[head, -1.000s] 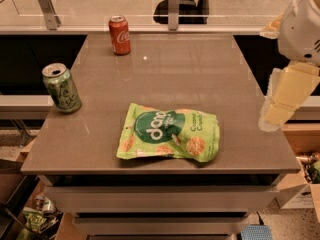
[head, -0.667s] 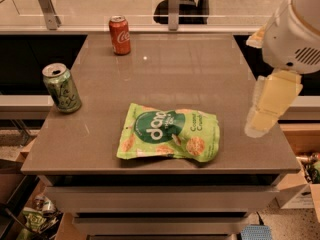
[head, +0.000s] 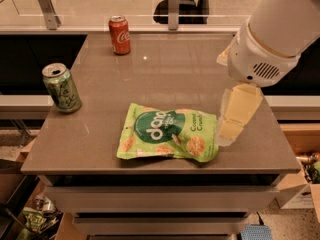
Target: Move green rice chip bag near coke can
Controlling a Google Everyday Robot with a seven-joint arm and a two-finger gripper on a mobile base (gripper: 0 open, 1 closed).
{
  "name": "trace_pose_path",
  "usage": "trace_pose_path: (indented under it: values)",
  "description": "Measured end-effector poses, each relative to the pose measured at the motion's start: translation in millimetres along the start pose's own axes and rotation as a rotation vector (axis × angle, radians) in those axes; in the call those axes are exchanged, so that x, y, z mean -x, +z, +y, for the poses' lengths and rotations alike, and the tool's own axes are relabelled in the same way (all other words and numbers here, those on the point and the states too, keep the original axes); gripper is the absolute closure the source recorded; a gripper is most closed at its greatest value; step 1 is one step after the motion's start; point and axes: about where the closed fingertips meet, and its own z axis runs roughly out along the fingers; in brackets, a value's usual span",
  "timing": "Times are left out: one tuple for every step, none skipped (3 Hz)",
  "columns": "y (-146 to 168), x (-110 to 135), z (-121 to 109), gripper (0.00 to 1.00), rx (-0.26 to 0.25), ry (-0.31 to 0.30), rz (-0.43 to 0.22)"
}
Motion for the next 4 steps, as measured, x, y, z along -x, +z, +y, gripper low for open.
trace_pose_path:
  values:
    - [27, 10, -2, 0.00, 0.031, 0.002, 0.008]
    - [53, 15, -2, 0.00, 0.026, 0.007, 0.054]
    - [68, 13, -2, 0.00, -0.011, 0.022, 0.096]
    - [86, 11, -1, 0.00, -0.042, 0.029, 0.157]
